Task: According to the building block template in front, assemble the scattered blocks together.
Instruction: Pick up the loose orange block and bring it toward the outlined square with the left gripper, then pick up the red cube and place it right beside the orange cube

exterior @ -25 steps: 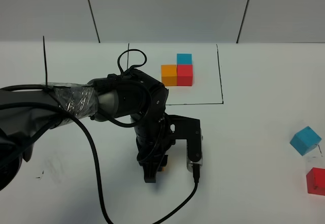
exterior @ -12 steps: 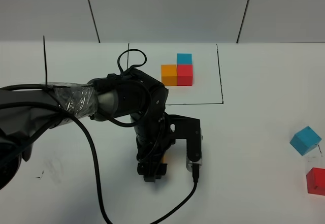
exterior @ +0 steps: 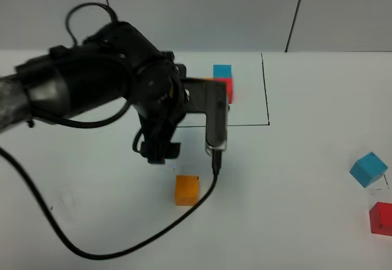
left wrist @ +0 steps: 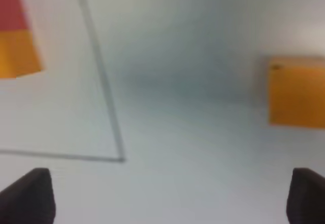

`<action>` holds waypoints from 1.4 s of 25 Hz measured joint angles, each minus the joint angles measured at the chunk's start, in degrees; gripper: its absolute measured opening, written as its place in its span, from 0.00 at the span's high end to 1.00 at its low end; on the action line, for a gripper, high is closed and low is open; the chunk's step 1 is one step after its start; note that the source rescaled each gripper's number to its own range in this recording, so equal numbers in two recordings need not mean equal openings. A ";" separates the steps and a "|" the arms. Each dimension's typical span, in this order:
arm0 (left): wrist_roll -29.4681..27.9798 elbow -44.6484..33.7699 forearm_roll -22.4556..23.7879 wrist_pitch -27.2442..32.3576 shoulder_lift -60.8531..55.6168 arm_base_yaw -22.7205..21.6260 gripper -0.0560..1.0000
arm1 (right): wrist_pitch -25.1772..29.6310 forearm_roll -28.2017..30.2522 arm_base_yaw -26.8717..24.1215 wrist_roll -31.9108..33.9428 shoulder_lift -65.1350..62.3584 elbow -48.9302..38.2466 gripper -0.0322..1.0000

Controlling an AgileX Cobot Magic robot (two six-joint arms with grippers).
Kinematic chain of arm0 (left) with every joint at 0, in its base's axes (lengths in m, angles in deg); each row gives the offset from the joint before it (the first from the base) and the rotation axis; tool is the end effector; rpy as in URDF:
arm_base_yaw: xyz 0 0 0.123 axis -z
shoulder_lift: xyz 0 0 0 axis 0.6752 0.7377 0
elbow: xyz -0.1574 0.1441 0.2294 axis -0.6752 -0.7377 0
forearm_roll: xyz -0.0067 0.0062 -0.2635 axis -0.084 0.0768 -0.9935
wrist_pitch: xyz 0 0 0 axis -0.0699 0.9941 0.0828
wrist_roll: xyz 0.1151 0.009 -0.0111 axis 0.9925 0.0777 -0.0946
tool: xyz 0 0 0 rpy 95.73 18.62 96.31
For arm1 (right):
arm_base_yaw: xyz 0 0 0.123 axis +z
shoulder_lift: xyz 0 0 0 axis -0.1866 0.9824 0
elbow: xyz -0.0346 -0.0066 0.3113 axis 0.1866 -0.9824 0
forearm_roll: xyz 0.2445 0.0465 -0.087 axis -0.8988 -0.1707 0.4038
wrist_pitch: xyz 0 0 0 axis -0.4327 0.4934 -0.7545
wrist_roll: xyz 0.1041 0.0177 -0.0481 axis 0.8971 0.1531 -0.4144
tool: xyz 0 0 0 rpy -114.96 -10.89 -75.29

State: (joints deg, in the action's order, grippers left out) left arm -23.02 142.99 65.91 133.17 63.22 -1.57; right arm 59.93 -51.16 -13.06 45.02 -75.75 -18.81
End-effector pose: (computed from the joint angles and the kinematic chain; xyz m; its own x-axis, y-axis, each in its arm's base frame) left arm 0.3379 -0.2574 0.2640 0.1146 0.9875 -0.1080 0.8425 -0.0390 0.5373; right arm 0.0002 -0.0078 0.2724 -0.4725 -0.0348 -0.8807 0.0741 0.9941 -0.0791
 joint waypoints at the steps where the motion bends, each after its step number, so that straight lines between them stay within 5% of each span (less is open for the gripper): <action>1: -2.21 0.00 2.92 0.05 -2.49 -0.12 0.04 | 0.00 0.00 0.00 0.00 0.00 0.00 0.88; 7: -16.84 0.00 11.73 5.38 -16.84 -5.19 0.10 | 0.00 0.00 0.00 0.00 0.00 0.00 0.88; 15: -21.52 -0.18 12.44 23.24 -34.16 -15.14 0.13 | 0.00 0.00 0.00 0.00 0.00 0.00 0.88; 24: -24.83 -7.16 12.63 24.34 -60.71 -17.22 0.14 | 0.00 0.00 0.00 0.00 0.00 0.00 0.88; 29: -27.43 -9.81 10.16 24.38 -75.39 -19.11 0.14 | 0.00 0.00 0.00 0.00 0.00 0.00 0.88; 35: -28.42 -14.15 0.36 24.38 -86.69 -28.74 0.14 | 0.00 0.00 0.00 0.00 0.00 0.00 0.88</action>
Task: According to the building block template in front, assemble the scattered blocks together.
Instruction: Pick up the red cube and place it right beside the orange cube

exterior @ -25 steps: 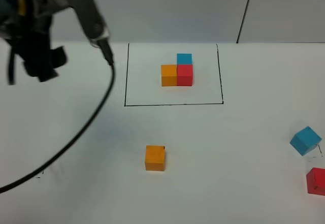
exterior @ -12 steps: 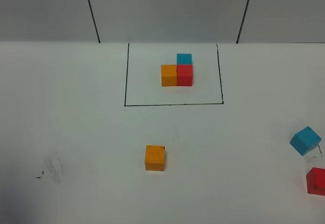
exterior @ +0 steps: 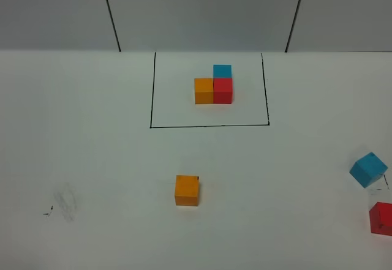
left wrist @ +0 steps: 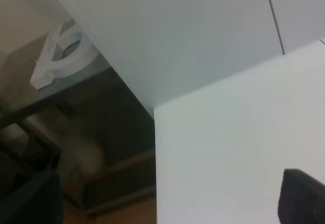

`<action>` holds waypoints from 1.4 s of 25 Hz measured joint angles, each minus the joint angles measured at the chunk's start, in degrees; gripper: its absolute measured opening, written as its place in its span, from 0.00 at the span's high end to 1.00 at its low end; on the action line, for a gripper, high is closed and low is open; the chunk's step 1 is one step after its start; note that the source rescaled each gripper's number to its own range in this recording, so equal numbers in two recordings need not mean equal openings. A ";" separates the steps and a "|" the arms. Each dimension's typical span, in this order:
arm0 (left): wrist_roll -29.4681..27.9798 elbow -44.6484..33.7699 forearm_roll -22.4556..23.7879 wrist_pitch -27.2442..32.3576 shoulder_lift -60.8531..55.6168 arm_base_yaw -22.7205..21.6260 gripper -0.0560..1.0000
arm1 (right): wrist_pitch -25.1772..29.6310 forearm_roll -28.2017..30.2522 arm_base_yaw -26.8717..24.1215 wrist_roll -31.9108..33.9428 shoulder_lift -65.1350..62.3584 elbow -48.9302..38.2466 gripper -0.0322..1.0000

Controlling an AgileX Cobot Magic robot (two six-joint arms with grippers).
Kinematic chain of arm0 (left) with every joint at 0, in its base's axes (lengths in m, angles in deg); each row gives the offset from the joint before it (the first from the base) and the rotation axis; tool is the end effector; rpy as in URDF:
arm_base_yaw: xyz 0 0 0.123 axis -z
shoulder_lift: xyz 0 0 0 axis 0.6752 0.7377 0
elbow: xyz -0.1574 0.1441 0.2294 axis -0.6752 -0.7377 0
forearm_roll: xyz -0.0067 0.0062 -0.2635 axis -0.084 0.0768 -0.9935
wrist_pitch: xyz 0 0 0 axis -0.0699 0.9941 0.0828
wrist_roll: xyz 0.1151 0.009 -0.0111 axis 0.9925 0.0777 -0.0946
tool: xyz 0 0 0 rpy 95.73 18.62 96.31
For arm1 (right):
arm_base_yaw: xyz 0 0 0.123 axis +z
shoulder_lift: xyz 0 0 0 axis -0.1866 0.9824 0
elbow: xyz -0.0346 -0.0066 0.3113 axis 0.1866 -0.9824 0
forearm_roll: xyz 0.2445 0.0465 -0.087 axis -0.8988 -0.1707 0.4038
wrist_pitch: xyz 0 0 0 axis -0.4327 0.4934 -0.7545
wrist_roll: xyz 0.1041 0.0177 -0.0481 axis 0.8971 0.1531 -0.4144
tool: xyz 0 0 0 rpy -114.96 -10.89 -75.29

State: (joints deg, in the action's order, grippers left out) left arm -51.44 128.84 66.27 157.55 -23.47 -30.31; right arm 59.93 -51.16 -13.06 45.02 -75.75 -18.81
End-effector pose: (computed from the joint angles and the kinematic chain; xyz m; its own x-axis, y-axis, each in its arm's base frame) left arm -0.0399 0.0457 0.4554 -0.2184 0.4192 -0.8812 -0.0164 0.9013 0.4328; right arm 0.0002 -0.0078 0.2724 -0.4725 -0.0348 -0.8807 0.0741 0.9941 -0.0791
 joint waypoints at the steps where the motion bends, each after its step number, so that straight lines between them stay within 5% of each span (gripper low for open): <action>1: -1.30 -1.14 -1.84 0.00 -1.33 -1.15 0.14 | 0.00 0.00 0.00 0.00 0.00 0.00 0.88; 5: -9.85 -9.13 -9.23 0.00 -7.34 -5.27 0.14 | 0.00 0.00 0.00 0.00 0.00 0.00 0.88; 10: -19.39 -21.76 -12.43 -1.17 -13.54 -9.54 0.15 | 0.00 0.00 0.00 0.00 0.00 0.00 0.88; 24: -22.17 -37.28 -13.73 -6.37 -16.88 -13.34 0.16 | 0.00 0.00 0.00 0.00 0.00 0.00 0.88; 35: -22.58 -38.16 -13.73 -6.37 -16.88 -13.34 0.27 | 0.00 0.00 0.00 0.00 0.00 0.00 0.88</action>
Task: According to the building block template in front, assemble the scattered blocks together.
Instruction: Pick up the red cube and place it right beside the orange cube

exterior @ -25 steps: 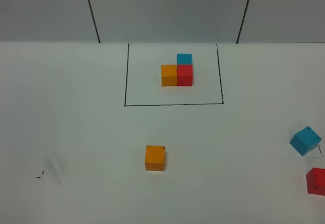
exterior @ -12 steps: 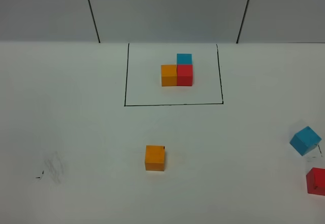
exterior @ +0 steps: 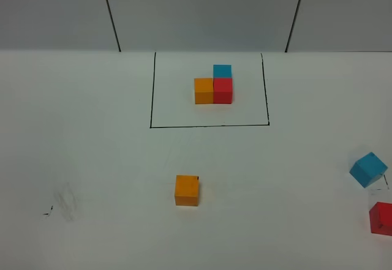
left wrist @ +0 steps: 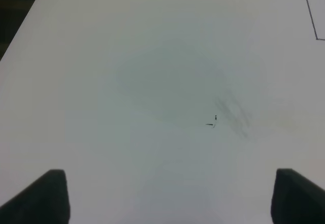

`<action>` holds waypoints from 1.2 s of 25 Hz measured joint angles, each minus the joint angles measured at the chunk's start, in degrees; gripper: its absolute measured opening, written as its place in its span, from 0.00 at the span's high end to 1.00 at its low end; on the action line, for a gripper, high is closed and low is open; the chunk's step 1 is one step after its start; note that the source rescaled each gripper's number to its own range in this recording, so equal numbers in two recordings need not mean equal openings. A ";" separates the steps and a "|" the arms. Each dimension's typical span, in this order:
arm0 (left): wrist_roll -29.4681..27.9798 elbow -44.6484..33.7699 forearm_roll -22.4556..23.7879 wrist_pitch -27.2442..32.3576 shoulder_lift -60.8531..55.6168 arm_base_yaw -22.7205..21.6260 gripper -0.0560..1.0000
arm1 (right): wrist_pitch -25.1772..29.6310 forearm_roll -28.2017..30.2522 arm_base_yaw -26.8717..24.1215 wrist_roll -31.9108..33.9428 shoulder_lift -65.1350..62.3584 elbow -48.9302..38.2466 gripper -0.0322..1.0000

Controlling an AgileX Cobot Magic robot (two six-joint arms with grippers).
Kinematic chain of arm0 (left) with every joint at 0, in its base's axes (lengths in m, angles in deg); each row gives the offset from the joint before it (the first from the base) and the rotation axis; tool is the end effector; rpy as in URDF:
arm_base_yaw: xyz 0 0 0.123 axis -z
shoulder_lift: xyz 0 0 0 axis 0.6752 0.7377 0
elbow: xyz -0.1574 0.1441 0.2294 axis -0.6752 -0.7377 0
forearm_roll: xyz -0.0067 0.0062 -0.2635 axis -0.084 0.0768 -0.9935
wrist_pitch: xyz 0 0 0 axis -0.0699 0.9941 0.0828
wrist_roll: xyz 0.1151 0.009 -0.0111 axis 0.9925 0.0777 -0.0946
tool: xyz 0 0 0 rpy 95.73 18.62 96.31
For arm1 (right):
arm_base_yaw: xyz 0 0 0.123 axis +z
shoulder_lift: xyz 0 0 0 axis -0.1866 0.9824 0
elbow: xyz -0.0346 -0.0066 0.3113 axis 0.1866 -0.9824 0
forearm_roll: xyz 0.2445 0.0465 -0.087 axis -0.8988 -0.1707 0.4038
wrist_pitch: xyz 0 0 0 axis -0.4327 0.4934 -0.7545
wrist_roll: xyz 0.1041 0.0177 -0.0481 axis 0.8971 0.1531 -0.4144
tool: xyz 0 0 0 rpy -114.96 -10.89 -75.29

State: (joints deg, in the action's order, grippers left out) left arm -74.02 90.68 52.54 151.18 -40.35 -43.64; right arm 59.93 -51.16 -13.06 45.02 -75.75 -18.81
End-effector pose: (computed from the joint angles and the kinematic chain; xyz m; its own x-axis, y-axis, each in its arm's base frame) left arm -0.0042 0.0105 0.2723 -0.4519 -0.0917 -0.8873 -0.1384 0.9899 -0.0318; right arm 0.0002 -0.0078 0.2724 -0.4725 -0.0348 -0.8807 0.0741 0.9941 -0.0791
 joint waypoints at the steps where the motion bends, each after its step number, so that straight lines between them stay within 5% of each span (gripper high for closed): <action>1: 0.00 0.00 0.00 0.00 0.00 0.00 0.31 | 0.00 0.00 0.00 0.00 0.00 0.00 0.88; 12: 0.00 0.00 0.00 0.00 0.00 0.00 0.61 | 0.00 0.00 0.00 0.00 0.00 0.00 0.88; 24: 0.00 0.00 0.00 0.00 0.00 0.00 0.79 | 0.00 -1.45 0.00 0.17 0.00 0.00 0.88; 30: 0.00 0.00 0.00 0.00 0.00 0.00 0.86 | 0.00 -3.29 0.00 4.95 7.23 0.00 0.73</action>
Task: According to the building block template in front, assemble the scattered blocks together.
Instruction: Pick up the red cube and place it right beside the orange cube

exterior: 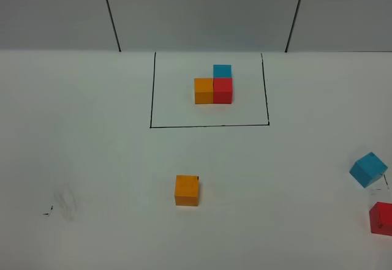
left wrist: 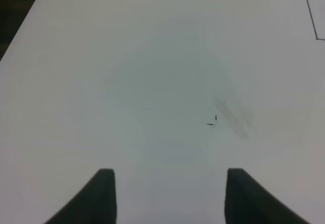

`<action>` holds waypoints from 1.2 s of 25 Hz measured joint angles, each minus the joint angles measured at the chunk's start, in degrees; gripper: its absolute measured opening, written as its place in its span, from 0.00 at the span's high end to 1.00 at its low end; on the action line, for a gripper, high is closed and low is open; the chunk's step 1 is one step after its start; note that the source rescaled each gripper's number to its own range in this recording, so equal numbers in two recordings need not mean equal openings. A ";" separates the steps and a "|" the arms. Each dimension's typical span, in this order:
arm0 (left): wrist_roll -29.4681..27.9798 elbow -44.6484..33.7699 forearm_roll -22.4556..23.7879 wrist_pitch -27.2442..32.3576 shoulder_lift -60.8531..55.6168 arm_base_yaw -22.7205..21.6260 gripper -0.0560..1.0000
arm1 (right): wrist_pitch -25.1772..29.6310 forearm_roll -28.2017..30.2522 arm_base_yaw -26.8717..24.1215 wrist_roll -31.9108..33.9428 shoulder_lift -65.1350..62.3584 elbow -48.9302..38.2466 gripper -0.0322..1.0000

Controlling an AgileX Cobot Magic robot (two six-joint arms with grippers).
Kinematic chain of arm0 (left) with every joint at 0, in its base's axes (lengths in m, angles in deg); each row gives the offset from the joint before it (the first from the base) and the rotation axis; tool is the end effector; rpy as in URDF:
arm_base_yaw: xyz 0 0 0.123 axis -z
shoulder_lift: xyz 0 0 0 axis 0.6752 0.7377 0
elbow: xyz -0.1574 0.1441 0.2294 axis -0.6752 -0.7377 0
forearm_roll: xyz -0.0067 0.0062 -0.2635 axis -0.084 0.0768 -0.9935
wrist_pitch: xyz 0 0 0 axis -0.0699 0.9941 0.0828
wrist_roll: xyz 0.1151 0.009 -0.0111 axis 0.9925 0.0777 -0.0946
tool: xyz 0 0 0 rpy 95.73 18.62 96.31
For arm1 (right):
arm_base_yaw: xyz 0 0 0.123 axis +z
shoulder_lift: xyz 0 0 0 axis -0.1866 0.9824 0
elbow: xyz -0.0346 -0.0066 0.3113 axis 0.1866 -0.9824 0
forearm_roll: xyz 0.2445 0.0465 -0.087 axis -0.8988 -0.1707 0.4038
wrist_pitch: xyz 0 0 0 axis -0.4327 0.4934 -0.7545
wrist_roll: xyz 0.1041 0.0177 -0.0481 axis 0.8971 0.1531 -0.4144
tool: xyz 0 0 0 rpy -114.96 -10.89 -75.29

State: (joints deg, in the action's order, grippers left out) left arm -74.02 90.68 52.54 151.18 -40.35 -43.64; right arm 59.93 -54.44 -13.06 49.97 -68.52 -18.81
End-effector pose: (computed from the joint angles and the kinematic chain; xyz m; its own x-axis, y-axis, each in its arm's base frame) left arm -0.0042 0.0105 0.2723 -0.4519 -0.0917 -0.8873 -0.1384 0.9899 -0.0318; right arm 0.0194 -0.0028 0.2709 -0.5718 0.0832 -0.8161 0.0888 0.9953 0.0393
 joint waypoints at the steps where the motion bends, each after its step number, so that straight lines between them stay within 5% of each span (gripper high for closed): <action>1: 0.00 0.00 0.00 0.00 0.00 0.00 0.87 | -0.07 -0.22 0.00 0.00 1.86 0.00 0.67; 10: 0.00 0.00 0.00 0.00 0.00 0.00 0.93 | -6.19 -0.26 0.00 0.48 18.08 2.84 0.05; 30: 0.00 0.00 0.00 0.00 0.00 0.00 0.94 | -10.62 3.08 0.00 5.82 54.64 12.43 0.00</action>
State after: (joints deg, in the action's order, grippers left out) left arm -74.02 90.68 52.54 151.18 -40.35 -43.64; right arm 49.31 -51.36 -13.06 55.79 -13.87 -6.38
